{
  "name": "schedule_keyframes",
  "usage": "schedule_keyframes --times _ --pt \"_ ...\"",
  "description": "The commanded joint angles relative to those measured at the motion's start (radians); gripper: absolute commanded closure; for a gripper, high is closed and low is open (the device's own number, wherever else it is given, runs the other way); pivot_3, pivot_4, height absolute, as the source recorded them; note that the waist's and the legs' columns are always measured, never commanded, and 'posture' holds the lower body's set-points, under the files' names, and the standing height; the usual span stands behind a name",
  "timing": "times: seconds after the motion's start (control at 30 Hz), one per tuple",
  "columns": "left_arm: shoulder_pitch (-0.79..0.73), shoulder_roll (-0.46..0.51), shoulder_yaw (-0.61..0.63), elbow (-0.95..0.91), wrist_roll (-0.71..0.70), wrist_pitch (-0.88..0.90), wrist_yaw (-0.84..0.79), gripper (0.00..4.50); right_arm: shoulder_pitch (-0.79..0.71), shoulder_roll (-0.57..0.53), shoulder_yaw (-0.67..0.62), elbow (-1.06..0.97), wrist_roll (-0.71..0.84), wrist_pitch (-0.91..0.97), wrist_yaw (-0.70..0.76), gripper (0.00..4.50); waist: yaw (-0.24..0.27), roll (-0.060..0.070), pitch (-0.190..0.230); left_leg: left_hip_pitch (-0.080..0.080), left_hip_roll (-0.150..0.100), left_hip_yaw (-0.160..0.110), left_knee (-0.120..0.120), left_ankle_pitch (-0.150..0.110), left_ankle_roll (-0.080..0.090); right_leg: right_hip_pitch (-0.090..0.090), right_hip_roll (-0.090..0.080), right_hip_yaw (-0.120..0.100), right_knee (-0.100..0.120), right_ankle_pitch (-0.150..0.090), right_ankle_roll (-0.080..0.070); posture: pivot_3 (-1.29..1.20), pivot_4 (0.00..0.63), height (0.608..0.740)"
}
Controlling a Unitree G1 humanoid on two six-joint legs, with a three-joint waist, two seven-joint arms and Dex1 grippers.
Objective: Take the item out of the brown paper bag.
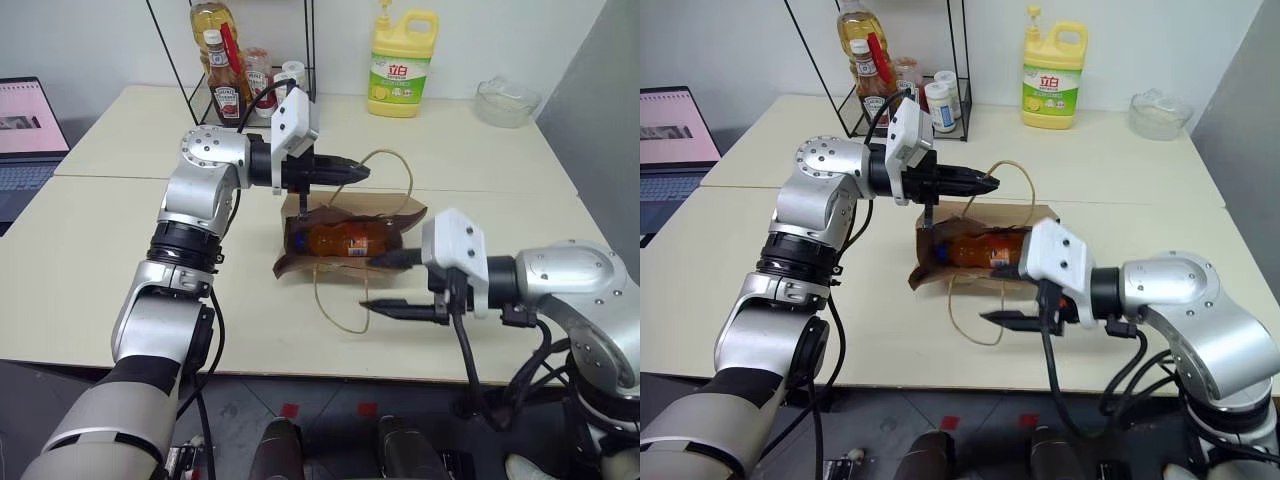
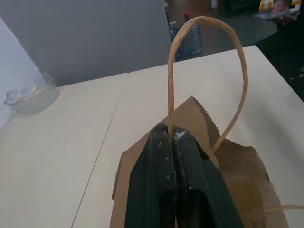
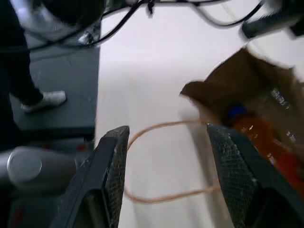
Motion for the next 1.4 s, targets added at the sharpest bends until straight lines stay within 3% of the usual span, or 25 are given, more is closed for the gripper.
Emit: schedule_keyframes --times 0.03,0.17,0.43,0.53,0.63,0.67,0.9,1.1,1.23,1.4 --pt "-0.033 0.004 0.031 0.001 -0.011 -0.025 0.007 4.50 -0.039 0.008 0.113 0.061 -0.068 -0.058 -0.140 1.79 -0.001 0.000 0.000 0.000 0.000 0.000 0.000 0.000 0.000 0.000 0.000 0.000 0.000 0.000 0.000 0.00 0.150 0.740" --pt "-0.038 0.006 0.032 0.014 -0.004 -0.030 0.015 4.50 -0.061 0.034 0.243 0.183 -0.147 -0.162 -0.232 1.79 -0.004 0.000 0.000 0.000 0.000 0.000 0.000 0.000 0.000 -0.001 0.000 0.001 0.000 0.000 0.000 0.00 0.150 0.740" --pt "-0.066 0.003 0.043 0.057 0.000 -0.045 0.037 4.50 -0.123 0.093 0.306 0.348 -0.196 -0.208 -0.317 1.79 -0.006 0.000 0.000 -0.001 0.000 0.000 0.000 0.000 0.000 -0.001 0.000 0.000 0.000 0.000 0.000 0.00 0.150 0.740" --pt "-0.067 0.001 0.044 0.062 0.001 -0.053 0.039 4.50 -0.143 0.108 0.313 0.384 -0.207 -0.196 -0.340 1.19 -0.007 0.000 0.000 -0.001 0.000 0.000 0.000 0.000 0.000 -0.002 0.000 0.000 0.000 0.000 0.000 0.00 0.150 0.740" --pt "-0.068 0.001 0.044 0.062 0.000 -0.057 0.039 4.50 -0.164 0.109 0.338 0.414 -0.229 -0.202 -0.357 0.18 -0.007 0.000 0.000 -0.001 0.000 0.000 0.000 0.000 0.000 -0.002 0.000 0.000 0.000 0.000 0.000 0.00 0.150 0.740" --pt "-0.068 0.001 0.044 0.063 0.000 -0.059 0.039 4.50 -0.175 0.106 0.357 0.430 -0.246 -0.211 -0.360 0.05 -0.008 0.000 0.000 -0.001 0.000 0.000 -0.001 0.000 0.000 -0.002 0.000 0.000 0.000 0.000 0.000 0.00 0.150 0.740" --pt "-0.070 -0.004 0.040 0.058 -0.001 -0.068 0.034 4.50 -0.239 0.127 0.460 0.560 -0.352 -0.273 -0.381 0.05 -0.011 0.000 0.000 -0.001 0.000 0.001 -0.001 0.000 0.000 -0.003 0.000 0.000 0.000 0.000 0.000 0.00 0.150 0.740" --pt "-0.065 -0.006 0.038 0.049 -0.001 -0.073 0.029 4.50 -0.232 0.245 0.355 0.637 -0.298 -0.176 -0.415 0.05 -0.017 0.000 0.000 -0.001 0.000 0.000 -0.001 0.000 0.000 -0.003 0.000 0.000 0.001 0.000 0.000 0.00 0.150 0.740" --pt "-0.063 -0.007 0.038 0.045 0.000 -0.073 0.027 4.50 -0.254 0.212 0.413 0.674 -0.355 -0.236 -0.410 0.05 -0.016 0.000 0.000 -0.001 0.000 0.000 -0.001 0.000 0.000 -0.003 0.000 0.000 0.001 0.000 0.000 0.00 0.150 0.740" --pt "-0.062 -0.012 0.038 0.044 -0.001 -0.072 0.027 4.50 -0.302 0.182 0.574 0.730 -0.485 -0.378 -0.384 0.05 -0.026 0.001 0.000 -0.001 0.000 0.000 -0.001 0.000 0.000 -0.004 0.000 0.000 0.001 0.000 -0.001 0.00 0.150 0.740"
